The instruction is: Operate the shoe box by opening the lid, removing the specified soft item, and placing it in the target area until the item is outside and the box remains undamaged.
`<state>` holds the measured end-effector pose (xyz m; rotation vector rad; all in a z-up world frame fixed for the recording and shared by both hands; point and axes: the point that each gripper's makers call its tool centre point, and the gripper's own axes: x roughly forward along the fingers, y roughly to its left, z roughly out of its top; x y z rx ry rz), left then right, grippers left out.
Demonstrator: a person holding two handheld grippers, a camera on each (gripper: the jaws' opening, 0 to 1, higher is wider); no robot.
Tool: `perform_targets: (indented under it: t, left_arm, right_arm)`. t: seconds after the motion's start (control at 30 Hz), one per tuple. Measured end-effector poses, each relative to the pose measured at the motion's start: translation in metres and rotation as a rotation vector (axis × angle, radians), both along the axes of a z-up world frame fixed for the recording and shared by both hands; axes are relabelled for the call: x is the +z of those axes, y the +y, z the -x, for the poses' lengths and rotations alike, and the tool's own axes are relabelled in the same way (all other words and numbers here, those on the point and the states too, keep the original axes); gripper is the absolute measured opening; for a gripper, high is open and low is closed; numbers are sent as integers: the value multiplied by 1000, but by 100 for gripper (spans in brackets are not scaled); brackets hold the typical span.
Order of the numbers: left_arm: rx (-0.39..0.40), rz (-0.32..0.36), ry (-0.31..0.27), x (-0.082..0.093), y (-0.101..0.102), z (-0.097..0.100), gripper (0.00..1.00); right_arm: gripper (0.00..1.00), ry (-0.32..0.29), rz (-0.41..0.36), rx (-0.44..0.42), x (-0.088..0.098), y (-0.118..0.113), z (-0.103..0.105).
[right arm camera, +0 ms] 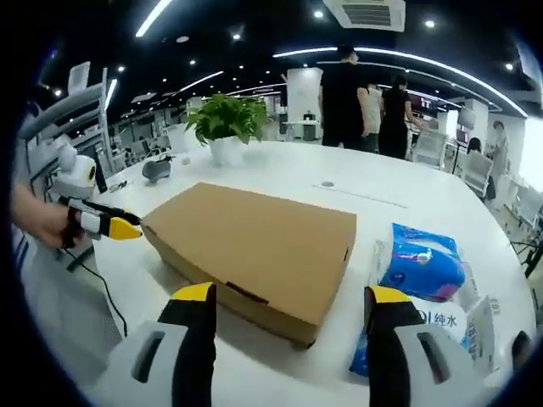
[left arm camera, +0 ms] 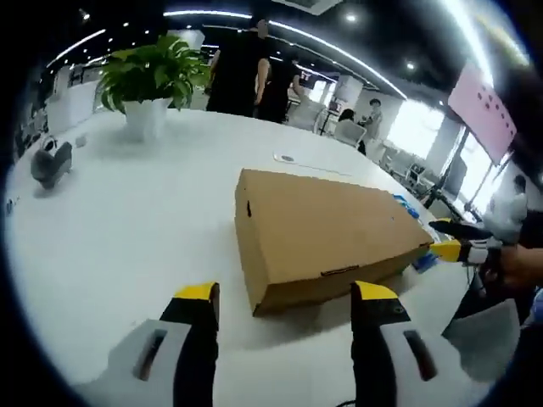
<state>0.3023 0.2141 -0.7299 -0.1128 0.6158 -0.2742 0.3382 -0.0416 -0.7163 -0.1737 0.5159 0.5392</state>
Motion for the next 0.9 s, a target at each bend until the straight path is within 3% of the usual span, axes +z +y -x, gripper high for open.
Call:
perform_targets:
  t: [0.17, 0.27, 0.4, 0.53, 0.77, 0.9]
  left_arm:
    - [-75, -59, 7, -5, -10, 1, 66]
    - [-82, -95, 24, -11, -9, 1, 66]
    - [-68, -96, 34, -12, -7, -1, 55]
    - [-84, -153, 4, -9, -6, -4, 51]
    - [-137, -177, -2, -11, -13, -9, 51]
    - [-158, -183, 3, -11, -20, -10, 45]
  right_arm:
    - [66, 12, 71, 30, -9, -1, 1]
    - [63, 20, 73, 25, -14, -2, 0]
    - [59, 32, 89, 22, -17, -2, -2]
    - [59, 43, 102, 26, -20, 1, -1]
    - [55, 39, 121, 37, -22, 5, -3]
    - [52, 35, 134, 50, -22, 8, -1]
